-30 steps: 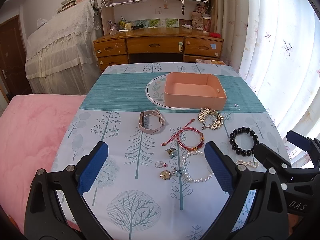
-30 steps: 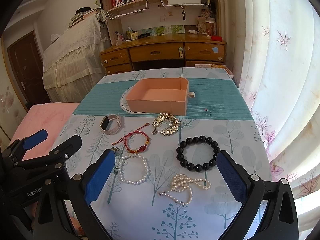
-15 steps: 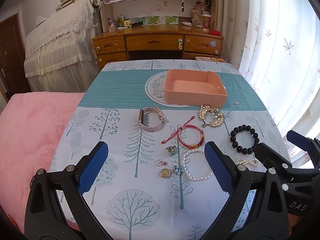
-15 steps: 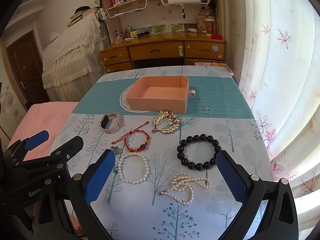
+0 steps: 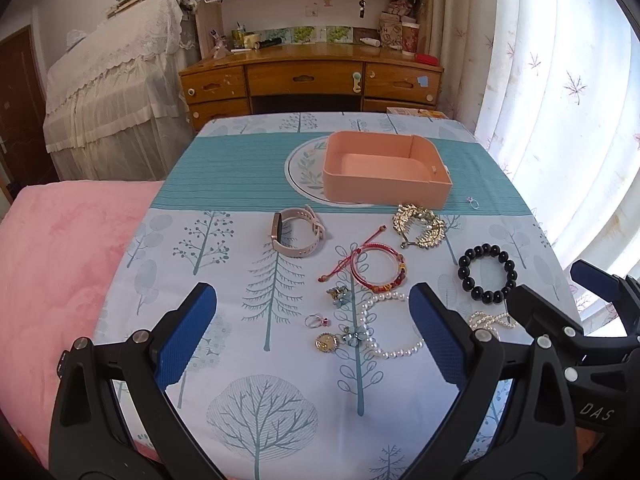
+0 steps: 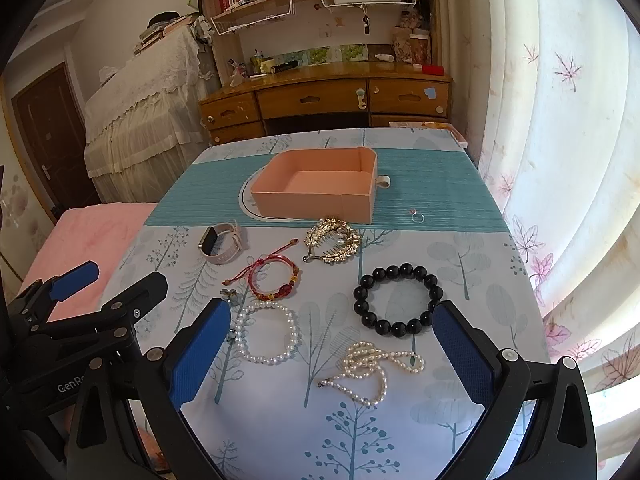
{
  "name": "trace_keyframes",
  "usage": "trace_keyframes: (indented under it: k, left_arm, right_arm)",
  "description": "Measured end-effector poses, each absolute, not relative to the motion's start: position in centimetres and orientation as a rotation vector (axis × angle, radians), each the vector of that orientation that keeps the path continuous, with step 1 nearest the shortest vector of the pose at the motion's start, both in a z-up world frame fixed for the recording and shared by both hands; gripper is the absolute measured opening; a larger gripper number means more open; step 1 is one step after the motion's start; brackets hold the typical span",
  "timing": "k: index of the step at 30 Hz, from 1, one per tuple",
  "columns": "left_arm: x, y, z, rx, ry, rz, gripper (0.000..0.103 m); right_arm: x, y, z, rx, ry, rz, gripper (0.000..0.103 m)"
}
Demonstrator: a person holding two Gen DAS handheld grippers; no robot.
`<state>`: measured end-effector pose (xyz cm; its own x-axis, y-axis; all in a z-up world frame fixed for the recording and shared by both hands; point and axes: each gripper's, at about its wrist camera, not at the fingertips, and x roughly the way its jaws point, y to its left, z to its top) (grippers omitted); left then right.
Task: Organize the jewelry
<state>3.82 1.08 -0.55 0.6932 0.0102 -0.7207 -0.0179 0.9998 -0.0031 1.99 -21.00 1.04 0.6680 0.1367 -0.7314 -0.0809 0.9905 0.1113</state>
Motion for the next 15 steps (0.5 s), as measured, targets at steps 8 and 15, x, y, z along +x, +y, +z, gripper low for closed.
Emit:
trace_keyframes:
  k: [8, 15]
  left_arm:
    - [8.4, 5.1, -4.5, -0.104, 0.984, 0.041, 0.096]
    - [11.3, 10.7, -8.6, -0.174, 1.118, 0.089, 0.096]
  right_arm:
    - [4.0, -22.9, -1.4, 0.151, 0.935, 0.115, 0.103]
    - [7.4, -28.1, -5.1, 0.246, 1.064, 0.018, 0.09]
